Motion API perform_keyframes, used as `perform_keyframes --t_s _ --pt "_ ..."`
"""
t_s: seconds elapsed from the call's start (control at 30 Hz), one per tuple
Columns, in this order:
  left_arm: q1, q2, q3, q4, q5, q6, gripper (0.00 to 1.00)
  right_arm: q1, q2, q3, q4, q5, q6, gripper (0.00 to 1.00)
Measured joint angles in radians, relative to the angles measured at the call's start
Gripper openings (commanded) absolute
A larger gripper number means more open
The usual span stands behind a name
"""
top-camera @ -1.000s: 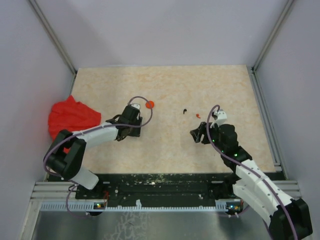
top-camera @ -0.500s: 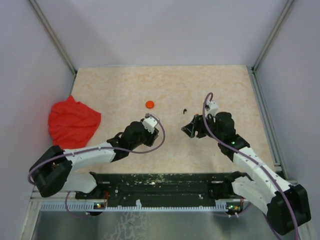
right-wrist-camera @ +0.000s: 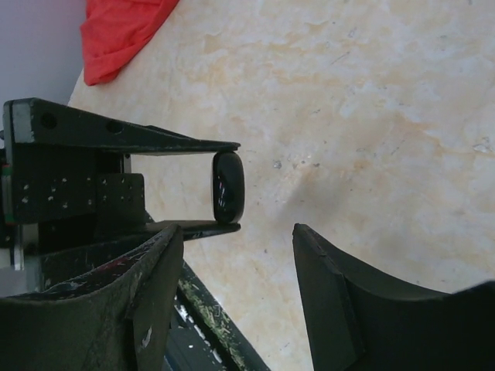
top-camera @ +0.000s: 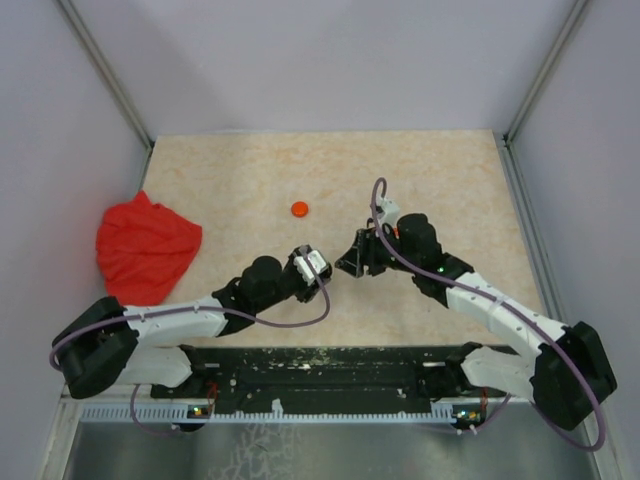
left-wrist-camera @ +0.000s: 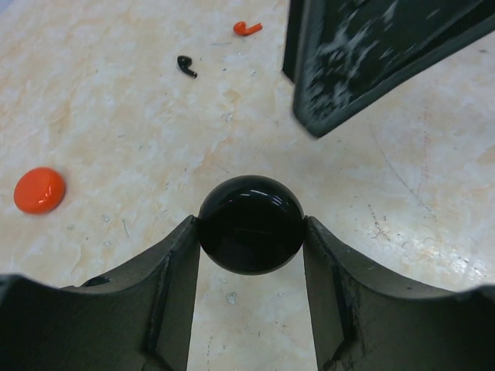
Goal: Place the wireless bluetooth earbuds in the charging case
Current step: Pick up the charging case at the center of the board.
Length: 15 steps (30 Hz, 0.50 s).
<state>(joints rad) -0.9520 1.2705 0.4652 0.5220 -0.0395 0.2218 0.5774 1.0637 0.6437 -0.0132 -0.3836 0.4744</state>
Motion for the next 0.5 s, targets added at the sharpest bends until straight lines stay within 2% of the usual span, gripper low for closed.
perform_keyframes --t_s 0.23,0.5 --pt "-0.015 -0.03 -0.019 0.048 0.045 0.023 0.46 0.077 0.119 0.064 0.01 0.011 0.006 0.56" --pt "-0.018 -0.031 -0.023 0.055 0.068 0.025 0.45 0.115 0.204 0.119 0.0 0.039 -0.002 0.48"
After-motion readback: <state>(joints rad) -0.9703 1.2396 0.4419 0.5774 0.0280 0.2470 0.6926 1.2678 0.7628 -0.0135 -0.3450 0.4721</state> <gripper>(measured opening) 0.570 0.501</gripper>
